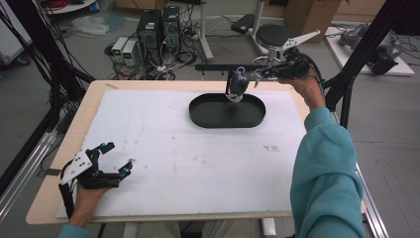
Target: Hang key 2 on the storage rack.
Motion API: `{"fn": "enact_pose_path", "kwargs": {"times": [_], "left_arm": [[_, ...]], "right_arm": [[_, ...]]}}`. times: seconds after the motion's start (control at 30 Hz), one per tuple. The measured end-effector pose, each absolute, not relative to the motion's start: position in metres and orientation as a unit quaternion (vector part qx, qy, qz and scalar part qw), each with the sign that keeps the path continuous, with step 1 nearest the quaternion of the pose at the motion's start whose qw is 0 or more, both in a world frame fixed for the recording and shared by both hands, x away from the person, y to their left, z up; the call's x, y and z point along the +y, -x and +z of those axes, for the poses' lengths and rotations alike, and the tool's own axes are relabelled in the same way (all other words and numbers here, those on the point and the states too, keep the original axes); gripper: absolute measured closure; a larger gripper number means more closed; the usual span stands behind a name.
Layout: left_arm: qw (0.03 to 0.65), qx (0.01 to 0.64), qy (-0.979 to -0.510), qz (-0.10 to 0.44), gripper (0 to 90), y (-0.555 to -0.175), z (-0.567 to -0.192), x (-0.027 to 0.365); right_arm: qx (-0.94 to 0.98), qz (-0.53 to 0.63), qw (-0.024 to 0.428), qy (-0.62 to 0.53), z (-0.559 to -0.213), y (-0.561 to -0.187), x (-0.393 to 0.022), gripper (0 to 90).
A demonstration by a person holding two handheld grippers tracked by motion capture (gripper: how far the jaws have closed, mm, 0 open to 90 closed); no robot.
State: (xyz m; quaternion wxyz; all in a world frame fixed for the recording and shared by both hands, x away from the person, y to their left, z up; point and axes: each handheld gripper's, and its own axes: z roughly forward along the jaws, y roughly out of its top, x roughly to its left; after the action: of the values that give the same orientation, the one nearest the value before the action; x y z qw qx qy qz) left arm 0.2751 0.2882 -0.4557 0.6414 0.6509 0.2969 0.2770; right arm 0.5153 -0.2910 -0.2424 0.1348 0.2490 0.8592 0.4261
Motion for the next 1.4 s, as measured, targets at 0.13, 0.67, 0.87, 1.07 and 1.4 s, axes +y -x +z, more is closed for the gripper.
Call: {"fn": "enact_pose_path", "kwargs": {"times": [0.13, 0.67, 0.87, 1.07, 1.4], "left_arm": [[0.641, 0.298, -0.65, 0.278, 1.7, -0.275, -0.456, 0.288], [0.639, 0.297, -0.652, 0.28, 1.7, -0.275, -0.456, 0.288], [0.64, 0.297, -0.652, 0.28, 1.7, -0.275, -0.456, 0.288], [0.639, 0.297, -0.652, 0.279, 1.7, -0.275, -0.456, 0.288], [0.639, 0.297, -0.652, 0.279, 1.7, -0.275, -0.456, 0.288]], "right_arm": [[0.862, 0.417, 0.139, -0.251, -0.246, -0.52, -0.293, 89.0], [0.865, 0.391, 0.148, -0.277, -0.259, -0.531, -0.296, 89.0], [0.864, 0.389, 0.146, -0.285, -0.262, -0.535, -0.296, 88.9], [0.861, 0.389, 0.15, -0.291, -0.266, -0.539, -0.295, 88.9], [0.857, 0.385, 0.161, -0.303, -0.268, -0.541, -0.299, 88.9]]}}
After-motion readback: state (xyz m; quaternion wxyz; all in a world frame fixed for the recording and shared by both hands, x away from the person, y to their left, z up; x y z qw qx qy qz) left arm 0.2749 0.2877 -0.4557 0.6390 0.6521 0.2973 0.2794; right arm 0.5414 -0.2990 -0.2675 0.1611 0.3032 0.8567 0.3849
